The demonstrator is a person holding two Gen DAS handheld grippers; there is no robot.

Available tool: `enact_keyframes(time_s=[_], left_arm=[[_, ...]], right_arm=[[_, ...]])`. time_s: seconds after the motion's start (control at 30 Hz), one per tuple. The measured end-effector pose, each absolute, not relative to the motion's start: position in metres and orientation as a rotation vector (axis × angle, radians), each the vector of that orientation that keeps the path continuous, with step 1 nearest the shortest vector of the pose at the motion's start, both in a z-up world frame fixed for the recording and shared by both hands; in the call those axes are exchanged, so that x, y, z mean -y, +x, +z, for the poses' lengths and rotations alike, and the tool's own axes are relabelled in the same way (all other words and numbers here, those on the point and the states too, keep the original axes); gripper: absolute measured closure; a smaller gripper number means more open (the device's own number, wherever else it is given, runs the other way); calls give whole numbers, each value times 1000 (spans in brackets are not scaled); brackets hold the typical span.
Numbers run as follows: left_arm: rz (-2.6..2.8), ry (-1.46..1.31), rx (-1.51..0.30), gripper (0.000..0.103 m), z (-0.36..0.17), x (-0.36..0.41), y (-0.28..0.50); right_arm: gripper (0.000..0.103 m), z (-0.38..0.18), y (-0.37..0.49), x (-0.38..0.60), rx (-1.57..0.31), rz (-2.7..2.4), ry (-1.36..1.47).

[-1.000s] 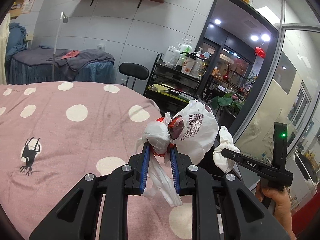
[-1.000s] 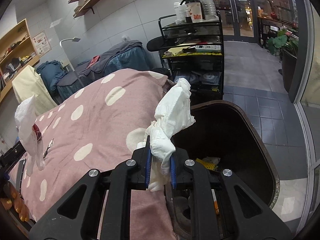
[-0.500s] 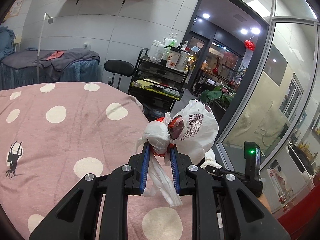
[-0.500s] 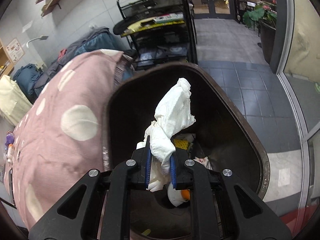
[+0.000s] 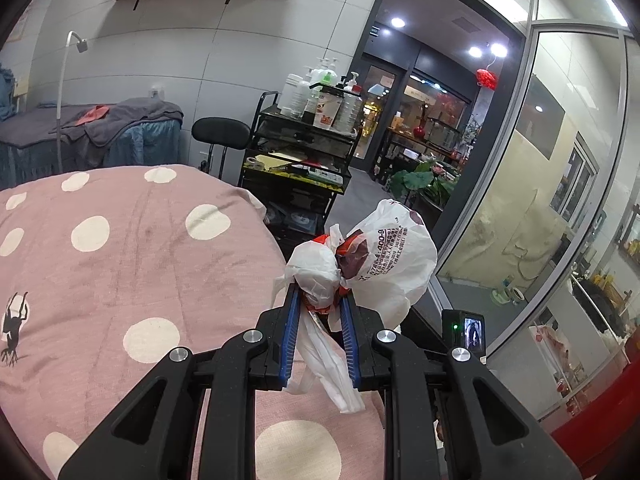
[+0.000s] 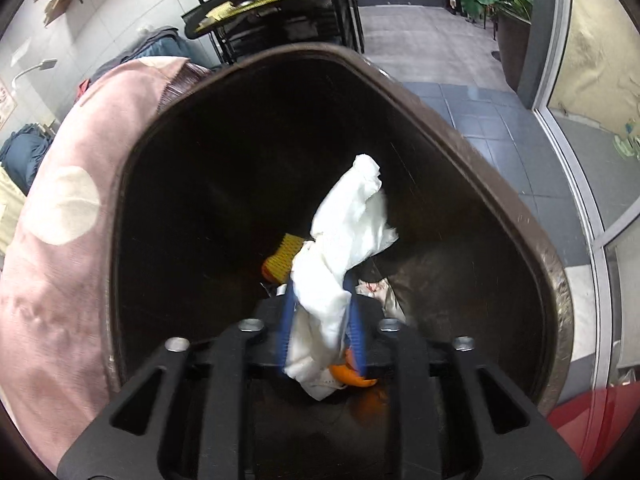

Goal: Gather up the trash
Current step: 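Carry the white tissue over the bin and open the right tool, then carry the white plastic bag over the bin and open the left tool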

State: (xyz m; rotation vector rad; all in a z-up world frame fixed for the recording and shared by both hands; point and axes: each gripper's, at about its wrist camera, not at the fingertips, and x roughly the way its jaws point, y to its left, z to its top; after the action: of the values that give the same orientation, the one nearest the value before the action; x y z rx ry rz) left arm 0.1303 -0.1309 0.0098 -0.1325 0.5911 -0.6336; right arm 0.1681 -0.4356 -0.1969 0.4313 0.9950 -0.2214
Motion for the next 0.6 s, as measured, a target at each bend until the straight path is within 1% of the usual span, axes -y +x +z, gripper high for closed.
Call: enact_keyframes(time_s=[0.03,0.07,0.1,0.2,0.27,0.6], left_arm=[[-639,-130,-594,83,9,133,131],[-644,-129,-596,83,9,135,131],[-649,-128,-599,83,9,137,131],[-668,-121,-601,83,10,144,132],[-686,-117,-604,83,10,151,133],[-787,-73,-656,83,3,198,140]], right_arm=[[56,-196,166,437,-986,-218,441],[47,-193,164,437,-977,-231,441],[42,-189,162,436,-963,-247,431],[32,-171,156,426,-912,-260,343],[32,-163,154,422,-896,-261,318],[31,-117,133,436,-776,-250,389]])
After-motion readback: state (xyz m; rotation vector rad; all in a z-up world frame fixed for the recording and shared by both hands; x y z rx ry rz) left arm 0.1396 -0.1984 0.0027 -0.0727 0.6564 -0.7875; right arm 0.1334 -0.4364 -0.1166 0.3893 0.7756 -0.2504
